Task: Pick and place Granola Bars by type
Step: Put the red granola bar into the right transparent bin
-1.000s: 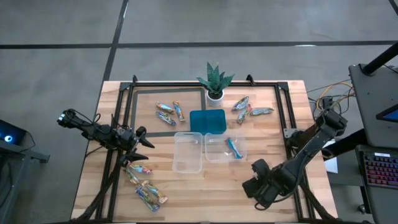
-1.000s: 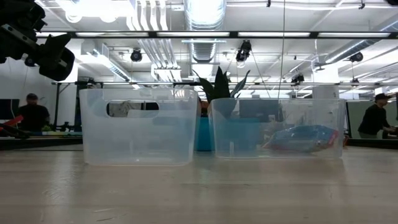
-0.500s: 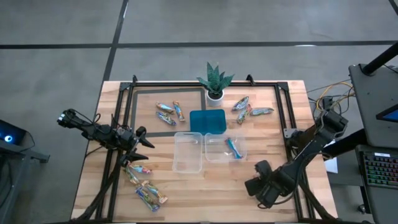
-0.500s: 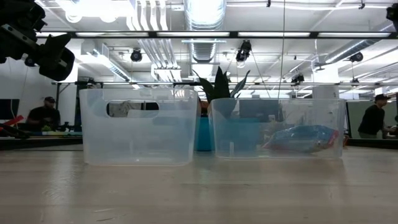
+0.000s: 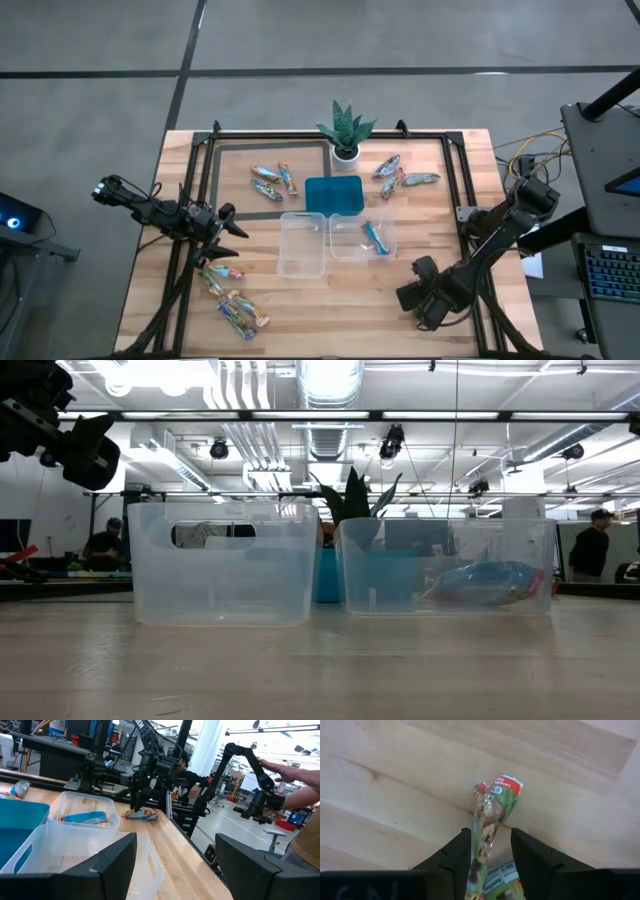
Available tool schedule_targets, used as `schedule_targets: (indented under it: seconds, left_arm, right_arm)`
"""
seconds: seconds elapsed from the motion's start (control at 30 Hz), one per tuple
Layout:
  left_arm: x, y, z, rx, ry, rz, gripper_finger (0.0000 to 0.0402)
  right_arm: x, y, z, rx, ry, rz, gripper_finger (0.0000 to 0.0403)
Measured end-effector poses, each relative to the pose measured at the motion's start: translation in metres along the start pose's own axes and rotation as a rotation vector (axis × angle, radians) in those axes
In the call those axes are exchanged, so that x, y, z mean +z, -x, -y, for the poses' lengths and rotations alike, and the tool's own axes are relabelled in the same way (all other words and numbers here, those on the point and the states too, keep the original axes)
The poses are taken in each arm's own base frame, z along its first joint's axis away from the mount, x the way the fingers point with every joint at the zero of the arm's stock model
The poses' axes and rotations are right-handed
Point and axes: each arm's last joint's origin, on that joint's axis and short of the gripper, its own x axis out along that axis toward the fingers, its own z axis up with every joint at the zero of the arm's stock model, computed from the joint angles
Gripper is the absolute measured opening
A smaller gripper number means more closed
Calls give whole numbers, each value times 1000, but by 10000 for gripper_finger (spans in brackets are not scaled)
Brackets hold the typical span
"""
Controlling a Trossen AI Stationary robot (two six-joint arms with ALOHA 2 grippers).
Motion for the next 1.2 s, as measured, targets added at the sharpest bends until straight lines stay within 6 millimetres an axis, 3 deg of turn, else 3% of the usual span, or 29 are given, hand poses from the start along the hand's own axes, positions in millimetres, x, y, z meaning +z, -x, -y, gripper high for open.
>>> schedule_targets:
  seconds: [0.43,0.77,0.93,1.2]
  left_arm:
    - [0,0,0,0,0,0,250]
    - [0,0,0,0,0,0,250]
    - [0,0,0,0,0,0,250]
    - [0,0,0,0,0,1,250]
  right_arm:
    - [0,-19,7,42,12,-25,112]
    - [1,-17,7,35,61,-17,24]
    - [2,-11,7,-6,75,7,18]
    - [3,18,-1,-48,135,58,15]
